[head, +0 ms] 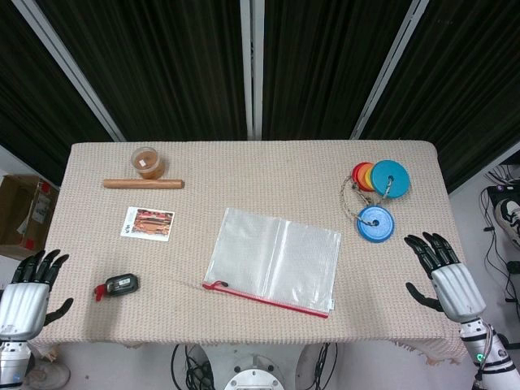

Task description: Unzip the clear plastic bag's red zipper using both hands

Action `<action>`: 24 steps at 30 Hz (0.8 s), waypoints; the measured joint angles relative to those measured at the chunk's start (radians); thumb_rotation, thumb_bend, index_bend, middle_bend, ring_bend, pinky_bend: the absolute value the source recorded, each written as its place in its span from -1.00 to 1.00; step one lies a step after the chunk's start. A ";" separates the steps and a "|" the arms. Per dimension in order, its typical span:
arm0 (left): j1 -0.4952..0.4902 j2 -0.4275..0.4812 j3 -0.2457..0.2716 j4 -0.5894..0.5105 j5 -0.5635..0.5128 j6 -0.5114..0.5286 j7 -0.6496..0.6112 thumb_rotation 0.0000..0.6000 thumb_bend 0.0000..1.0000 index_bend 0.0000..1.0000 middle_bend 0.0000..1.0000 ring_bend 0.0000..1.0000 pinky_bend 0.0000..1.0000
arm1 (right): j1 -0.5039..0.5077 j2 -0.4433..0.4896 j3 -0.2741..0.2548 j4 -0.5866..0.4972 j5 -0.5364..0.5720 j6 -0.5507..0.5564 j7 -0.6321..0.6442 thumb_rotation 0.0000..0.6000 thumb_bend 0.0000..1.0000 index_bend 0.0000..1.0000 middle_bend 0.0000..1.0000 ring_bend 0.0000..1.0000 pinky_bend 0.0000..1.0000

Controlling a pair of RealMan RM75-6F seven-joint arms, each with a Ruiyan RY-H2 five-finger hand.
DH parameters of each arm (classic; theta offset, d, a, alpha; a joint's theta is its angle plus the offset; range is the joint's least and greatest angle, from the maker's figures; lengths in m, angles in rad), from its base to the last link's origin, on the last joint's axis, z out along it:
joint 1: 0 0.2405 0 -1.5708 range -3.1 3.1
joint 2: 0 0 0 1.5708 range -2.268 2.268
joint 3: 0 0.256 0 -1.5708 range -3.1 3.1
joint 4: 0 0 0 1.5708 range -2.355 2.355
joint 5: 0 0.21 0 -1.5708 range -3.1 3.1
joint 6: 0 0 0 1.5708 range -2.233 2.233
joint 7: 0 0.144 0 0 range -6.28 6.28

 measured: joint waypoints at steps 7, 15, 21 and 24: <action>0.009 -0.008 -0.013 0.003 0.002 -0.017 -0.013 1.00 -0.67 -0.65 -0.74 -0.85 -0.73 | 0.036 -0.006 0.011 -0.053 -0.029 -0.061 -0.019 1.00 -0.61 -0.86 -0.73 -1.00 -0.98; 0.013 -0.028 -0.022 0.000 0.018 -0.017 0.005 1.00 -0.67 -0.65 -0.74 -0.85 -0.73 | 0.193 -0.036 0.049 -0.194 -0.037 -0.335 -0.123 1.00 -0.65 -0.83 -0.75 -1.00 -0.99; 0.017 -0.035 -0.025 -0.004 0.033 -0.018 0.001 1.00 -0.67 -0.65 -0.74 -0.85 -0.73 | 0.367 -0.194 0.141 -0.230 0.055 -0.603 -0.260 1.00 -0.65 -0.60 -0.77 -1.00 -1.00; 0.012 -0.037 -0.022 -0.002 0.044 -0.030 -0.021 1.00 -0.67 -0.65 -0.74 -0.85 -0.73 | 0.450 -0.318 0.197 -0.201 0.141 -0.693 -0.320 1.00 -0.59 -0.50 -0.77 -1.00 -1.00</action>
